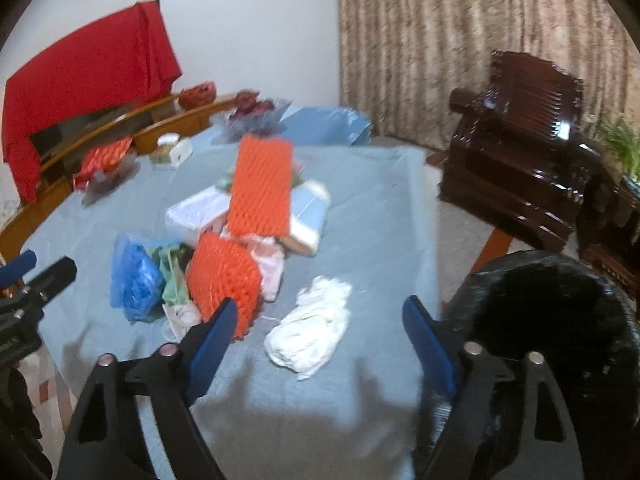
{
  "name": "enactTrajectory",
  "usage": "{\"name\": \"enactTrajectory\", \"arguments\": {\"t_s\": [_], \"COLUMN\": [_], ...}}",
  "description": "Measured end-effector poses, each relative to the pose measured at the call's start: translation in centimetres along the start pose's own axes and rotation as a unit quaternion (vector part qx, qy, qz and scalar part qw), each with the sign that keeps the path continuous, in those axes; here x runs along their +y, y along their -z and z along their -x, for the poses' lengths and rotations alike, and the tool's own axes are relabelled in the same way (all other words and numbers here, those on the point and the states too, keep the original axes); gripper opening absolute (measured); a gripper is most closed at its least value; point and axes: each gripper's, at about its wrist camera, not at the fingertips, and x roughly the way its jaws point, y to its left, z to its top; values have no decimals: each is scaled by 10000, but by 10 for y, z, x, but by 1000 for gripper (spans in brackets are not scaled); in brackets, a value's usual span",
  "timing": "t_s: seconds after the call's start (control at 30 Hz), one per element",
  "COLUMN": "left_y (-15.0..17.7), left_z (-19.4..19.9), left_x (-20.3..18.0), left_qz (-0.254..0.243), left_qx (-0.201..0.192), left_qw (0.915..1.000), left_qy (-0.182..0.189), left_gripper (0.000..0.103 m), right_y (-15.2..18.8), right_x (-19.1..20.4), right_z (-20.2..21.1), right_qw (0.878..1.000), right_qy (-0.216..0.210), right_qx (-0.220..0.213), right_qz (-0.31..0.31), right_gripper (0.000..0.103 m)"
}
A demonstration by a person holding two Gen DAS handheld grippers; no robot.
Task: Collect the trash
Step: 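Grasp the white tissue with the right tool while the left tool grasps the blue plastic bag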
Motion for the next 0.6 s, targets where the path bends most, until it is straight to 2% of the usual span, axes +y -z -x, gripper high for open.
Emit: {"name": "enactTrajectory", "arguments": {"t_s": [0.13,0.4,0.5,0.57,0.6], "left_y": [4,13,15,14,14], "left_z": [-18,-43,-55,-62,-66], "left_x": [8,1,-2,-4,-5], "left_qz": [27,-56,-84,-112,-131], "left_qx": [112,249,288,305,307], "left_qw": [9999,9997,9995,9995,9994], "left_qy": [-15,53,45,41,38], "left_gripper": [98,98,97,95,94], "right_y": [8,17,22,23,23], "right_x": [10,3,3,5,7], "right_z": [-27,-65,-72,-74,-75], "right_qw": [9996,9977,9969,9964,9962], "right_qy": [50,220,133,7,-85], "right_qx": [192,614,743,785,799], "right_qz": [211,196,236,306,337], "right_gripper": [78,77,69,59,51]}}
